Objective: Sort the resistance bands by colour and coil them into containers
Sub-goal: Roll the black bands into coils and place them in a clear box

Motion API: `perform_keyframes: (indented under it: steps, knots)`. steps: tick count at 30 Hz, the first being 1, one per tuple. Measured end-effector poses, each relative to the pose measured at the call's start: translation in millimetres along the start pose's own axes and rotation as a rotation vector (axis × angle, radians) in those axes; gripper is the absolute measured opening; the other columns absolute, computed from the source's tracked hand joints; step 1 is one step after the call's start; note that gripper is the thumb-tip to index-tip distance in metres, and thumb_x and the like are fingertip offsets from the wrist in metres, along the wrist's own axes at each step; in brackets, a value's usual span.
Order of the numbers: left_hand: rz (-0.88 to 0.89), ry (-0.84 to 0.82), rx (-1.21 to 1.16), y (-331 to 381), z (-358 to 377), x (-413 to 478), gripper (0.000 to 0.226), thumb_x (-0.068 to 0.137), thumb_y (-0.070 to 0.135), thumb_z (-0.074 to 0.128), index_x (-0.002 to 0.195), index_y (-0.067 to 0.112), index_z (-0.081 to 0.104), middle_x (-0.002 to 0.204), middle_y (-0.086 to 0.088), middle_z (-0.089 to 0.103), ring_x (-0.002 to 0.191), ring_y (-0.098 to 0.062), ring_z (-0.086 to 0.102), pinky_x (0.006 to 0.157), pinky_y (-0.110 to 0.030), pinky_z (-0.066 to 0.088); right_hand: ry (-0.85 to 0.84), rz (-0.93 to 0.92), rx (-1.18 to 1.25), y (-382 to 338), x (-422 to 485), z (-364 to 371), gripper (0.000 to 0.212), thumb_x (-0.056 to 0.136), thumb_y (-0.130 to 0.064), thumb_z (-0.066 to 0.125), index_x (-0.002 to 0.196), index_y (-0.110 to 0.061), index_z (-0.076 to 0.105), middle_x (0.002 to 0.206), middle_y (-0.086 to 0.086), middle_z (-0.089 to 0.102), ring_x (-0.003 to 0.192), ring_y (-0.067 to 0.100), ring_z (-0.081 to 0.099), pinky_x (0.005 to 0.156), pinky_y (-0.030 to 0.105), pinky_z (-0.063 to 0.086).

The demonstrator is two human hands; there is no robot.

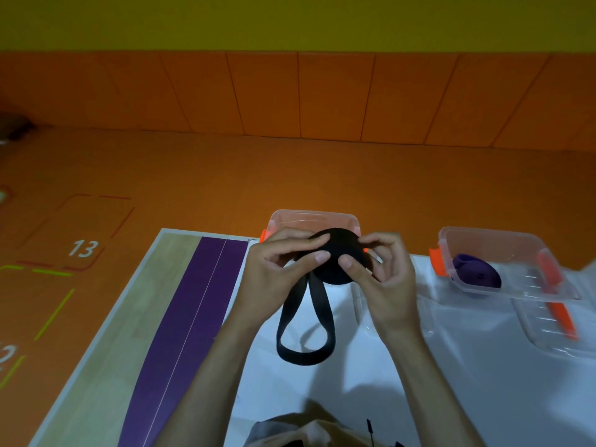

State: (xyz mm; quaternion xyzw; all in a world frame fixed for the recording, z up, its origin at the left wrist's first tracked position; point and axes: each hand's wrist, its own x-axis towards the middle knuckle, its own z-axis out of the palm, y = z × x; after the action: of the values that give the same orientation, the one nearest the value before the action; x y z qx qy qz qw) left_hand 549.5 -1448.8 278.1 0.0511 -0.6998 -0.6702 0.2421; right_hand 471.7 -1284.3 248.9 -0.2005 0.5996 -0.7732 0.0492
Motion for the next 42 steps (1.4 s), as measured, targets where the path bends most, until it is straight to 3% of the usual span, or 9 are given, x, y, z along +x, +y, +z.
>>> perform_keyframes:
  steps: [5, 9, 12, 19, 24, 29, 32, 36, 42]
  knots:
    - [-0.035, 0.109, -0.009, -2, 3, 0, 0.022, 0.077, 0.011, 0.093, 0.094, 0.021, 0.082, 0.1, -0.001, 0.082, 0.099, -0.019, 0.079, 0.085, -0.027, 0.061, 0.014, 0.036, -0.015, -3, 2, 1, 0.028, 0.082, -0.036, 0.086, 0.099, -0.029, 0.064, 0.103, 0.01, 0.073, 0.103, 0.032, 0.074, 0.086, 0.052, 0.062]
    - [-0.051, -0.01, -0.013, -3, -2, -2, 0.032, 0.083, 0.004, 0.087, 0.111, 0.018, 0.08, 0.115, 0.001, 0.079, 0.113, -0.016, 0.074, 0.095, -0.025, 0.057, 0.129, 0.012, -0.009, -3, 3, 5, 0.032, 0.082, -0.035, 0.087, 0.107, -0.036, 0.067, 0.109, 0.006, 0.075, 0.108, 0.033, 0.073, 0.094, 0.066, 0.058]
    - [-0.043, -0.046, 0.023, -2, -9, 2, 0.038, 0.083, 0.001, 0.086, 0.117, 0.015, 0.08, 0.118, -0.003, 0.079, 0.115, -0.02, 0.074, 0.1, -0.032, 0.058, 0.057, 0.01, -0.037, -1, 4, 4, 0.026, 0.088, -0.037, 0.082, 0.109, -0.034, 0.068, 0.113, 0.007, 0.073, 0.113, 0.034, 0.071, 0.095, 0.069, 0.055]
    - [-0.014, 0.067, 0.057, -8, -1, -1, 0.033, 0.083, 0.011, 0.09, 0.114, 0.018, 0.079, 0.112, 0.004, 0.081, 0.11, -0.015, 0.076, 0.093, -0.028, 0.06, 0.044, -0.007, -0.028, -8, 8, 7, 0.035, 0.08, -0.029, 0.089, 0.102, -0.025, 0.062, 0.099, -0.004, 0.074, 0.099, 0.021, 0.076, 0.082, 0.036, 0.064]
    - [-0.02, 0.007, 0.076, -10, -8, 1, 0.04, 0.085, 0.01, 0.085, 0.122, 0.024, 0.078, 0.119, 0.0, 0.078, 0.117, -0.019, 0.073, 0.101, -0.034, 0.059, -0.001, -0.005, 0.003, -1, 7, 4, 0.028, 0.086, -0.029, 0.085, 0.106, -0.033, 0.067, 0.112, 0.003, 0.073, 0.111, 0.028, 0.073, 0.094, 0.047, 0.061]
    - [0.046, -0.002, 0.101, -9, -5, 0, 0.039, 0.082, 0.008, 0.089, 0.113, 0.028, 0.078, 0.112, 0.007, 0.08, 0.111, -0.016, 0.075, 0.094, -0.025, 0.059, -0.053, 0.021, -0.01, 6, 2, 4, 0.039, 0.079, -0.026, 0.087, 0.09, -0.023, 0.05, 0.106, 0.006, 0.075, 0.101, 0.02, 0.072, 0.082, 0.034, 0.057]
    - [0.038, -0.008, 0.085, -14, -1, -1, 0.031, 0.083, 0.014, 0.088, 0.104, 0.035, 0.081, 0.108, 0.007, 0.081, 0.109, -0.016, 0.076, 0.093, -0.022, 0.057, -0.01, -0.02, -0.067, 0, 4, 3, 0.037, 0.08, -0.028, 0.089, 0.106, -0.033, 0.065, 0.105, 0.002, 0.076, 0.102, 0.02, 0.075, 0.081, 0.031, 0.06]
    - [-0.056, 0.01, 0.078, -44, -14, -9, 0.027, 0.095, 0.041, 0.074, 0.122, 0.043, 0.076, 0.126, 0.008, 0.076, 0.126, -0.015, 0.068, 0.104, -0.029, 0.054, -0.012, -0.048, -0.143, -5, 7, 6, 0.025, 0.085, -0.015, 0.088, 0.102, -0.029, 0.078, 0.102, -0.008, 0.079, 0.098, 0.011, 0.075, 0.08, 0.017, 0.057]
    - [-0.451, 0.093, 0.198, -141, -33, -52, 0.055, 0.098, 0.059, 0.064, 0.148, 0.04, 0.052, 0.151, 0.015, 0.056, 0.141, -0.01, 0.052, 0.116, -0.038, 0.044, 0.066, -0.053, -0.149, -10, 6, 7, 0.024, 0.088, -0.014, 0.086, 0.099, -0.034, 0.077, 0.101, -0.004, 0.079, 0.101, 0.021, 0.075, 0.087, 0.04, 0.063]
